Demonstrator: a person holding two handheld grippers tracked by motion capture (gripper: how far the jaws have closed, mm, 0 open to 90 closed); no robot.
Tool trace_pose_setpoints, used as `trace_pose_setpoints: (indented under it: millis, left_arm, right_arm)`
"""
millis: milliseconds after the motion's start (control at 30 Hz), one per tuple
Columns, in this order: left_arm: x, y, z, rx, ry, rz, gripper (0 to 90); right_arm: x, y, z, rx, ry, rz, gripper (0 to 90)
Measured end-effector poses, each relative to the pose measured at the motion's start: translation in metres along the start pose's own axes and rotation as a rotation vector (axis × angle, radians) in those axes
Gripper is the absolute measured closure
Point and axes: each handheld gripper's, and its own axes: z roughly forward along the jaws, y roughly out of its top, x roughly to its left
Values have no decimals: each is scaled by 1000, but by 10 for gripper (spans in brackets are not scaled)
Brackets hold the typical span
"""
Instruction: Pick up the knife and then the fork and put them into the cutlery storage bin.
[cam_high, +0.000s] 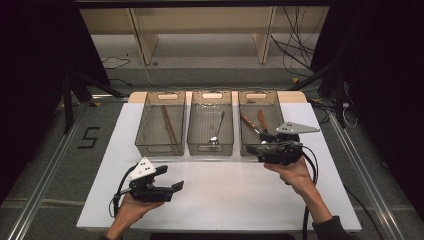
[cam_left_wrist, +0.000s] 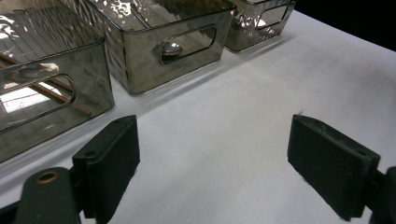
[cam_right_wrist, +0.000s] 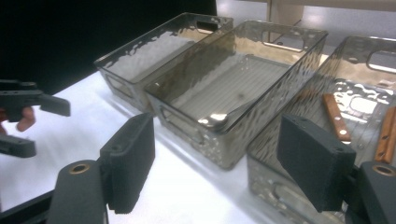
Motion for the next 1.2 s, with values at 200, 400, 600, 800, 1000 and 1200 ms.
trace_pose_setpoints:
  millis: [200,400,600,800,1000,1200]
  left_arm:
    - [1,0,-1,-1,5,-4,168]
    - [1,0,-2,-8,14,-7,168]
    - [2,-2,-4,-9,16,-10,168]
    - [1,-4,-6,-9,18,-6,168]
    - [2,-7,-7,-10,15,-15,168]
    - [2,-9,-7,-11,13,-15,168]
  right_arm:
    - [6,-16,-10,-31,4,15,274]
    - [11,-34,-22,-63,6,15,264]
    - [17,-54,-34,-94,18,32,261]
    - [21,-74,-35,-79,27,49,255]
    - [28,-87,-33,-61,27,36,239]
    - [30,-98,-37,-64,15,26,209]
